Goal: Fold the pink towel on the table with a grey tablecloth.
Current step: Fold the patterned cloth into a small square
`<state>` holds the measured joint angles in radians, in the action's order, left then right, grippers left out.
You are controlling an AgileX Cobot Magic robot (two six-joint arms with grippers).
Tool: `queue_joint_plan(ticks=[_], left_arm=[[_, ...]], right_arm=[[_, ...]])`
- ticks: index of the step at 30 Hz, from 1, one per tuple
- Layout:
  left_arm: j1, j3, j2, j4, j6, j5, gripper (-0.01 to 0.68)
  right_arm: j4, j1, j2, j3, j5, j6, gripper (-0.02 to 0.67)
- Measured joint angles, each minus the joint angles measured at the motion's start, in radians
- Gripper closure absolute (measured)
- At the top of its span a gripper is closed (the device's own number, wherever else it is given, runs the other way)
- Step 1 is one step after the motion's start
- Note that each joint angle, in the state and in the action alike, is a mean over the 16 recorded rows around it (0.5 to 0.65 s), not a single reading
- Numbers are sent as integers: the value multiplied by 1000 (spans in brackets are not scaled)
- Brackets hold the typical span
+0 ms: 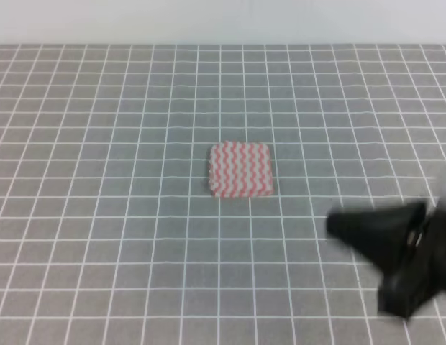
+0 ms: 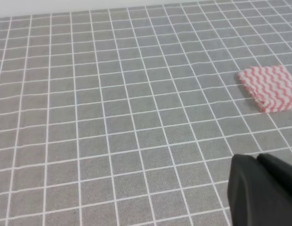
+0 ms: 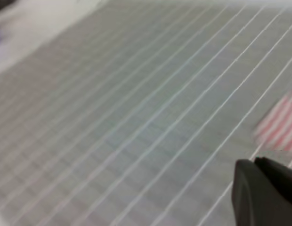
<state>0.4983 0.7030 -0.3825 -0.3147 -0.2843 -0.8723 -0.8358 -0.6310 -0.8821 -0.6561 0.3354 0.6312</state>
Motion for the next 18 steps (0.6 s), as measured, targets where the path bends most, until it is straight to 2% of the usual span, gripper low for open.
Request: queue_joint_plan(ticks=[6,13,18], left_arm=[[0,0,0,0,0,0,675],[0,0,2,0,0,-2,675],[0,0,2,-1,0,-2,675]], right_arm=[[100,0,-8,27,57,0,666],[234,8,14,67,-72,0,666],[284,62,61,87,-152,0,666]])
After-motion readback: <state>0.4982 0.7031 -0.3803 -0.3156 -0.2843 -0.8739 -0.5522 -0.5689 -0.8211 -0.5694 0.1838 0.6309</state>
